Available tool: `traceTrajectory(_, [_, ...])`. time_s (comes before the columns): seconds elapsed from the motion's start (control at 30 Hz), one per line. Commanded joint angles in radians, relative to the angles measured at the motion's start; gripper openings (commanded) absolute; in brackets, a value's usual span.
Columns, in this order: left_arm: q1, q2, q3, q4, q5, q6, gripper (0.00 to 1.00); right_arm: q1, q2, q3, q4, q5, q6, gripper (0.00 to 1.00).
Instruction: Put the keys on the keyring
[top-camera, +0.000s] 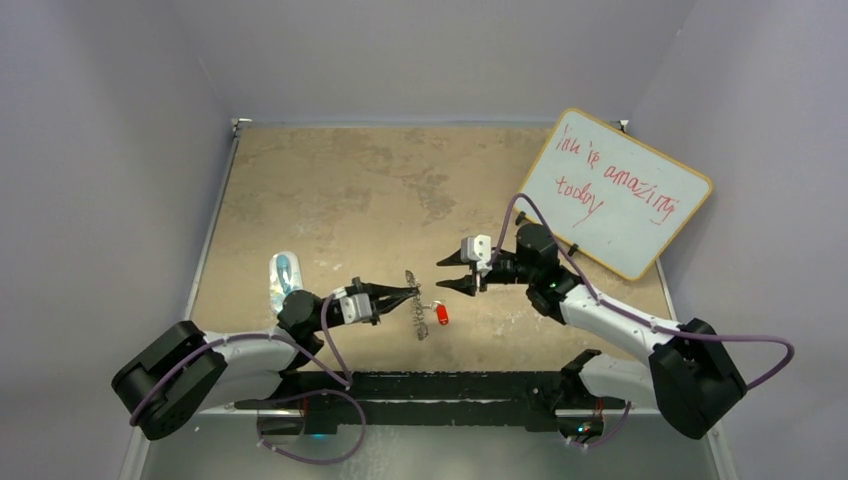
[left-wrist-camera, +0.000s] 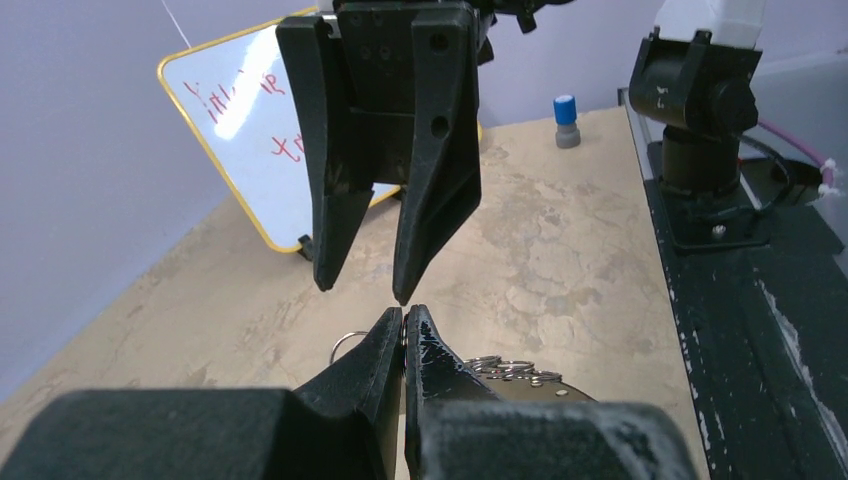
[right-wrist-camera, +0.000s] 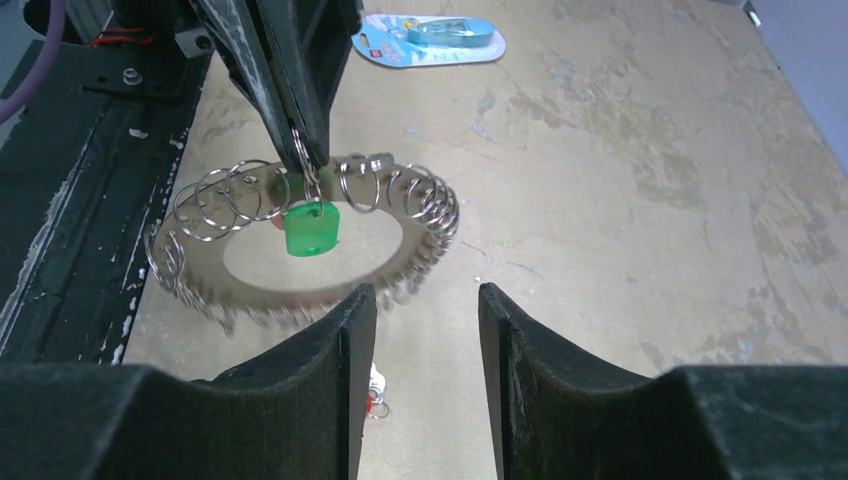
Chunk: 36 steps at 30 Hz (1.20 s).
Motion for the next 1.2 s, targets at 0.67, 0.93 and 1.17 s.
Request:
traceTrajectory(0.67, [0.003, -0.037, -0.014, 0.053, 0.067, 0.068, 0.00, 0.122, 0.087, 0.072, 0.124, -0.121, -0.019, 0.35])
traceTrajectory(0.93, [0.003, -0.034, -0.001, 0.060, 0.064, 0.066, 0.00, 0.147, 0.126, 0.083, 0.166, -0.130, 0.002, 0.35])
traceTrajectory(1.17, [0.002, -0.014, 0.003, 0.082, 0.063, 0.062, 0.00, 0.151, 0.150, 0.092, 0.202, -0.140, 0.025, 0.08])
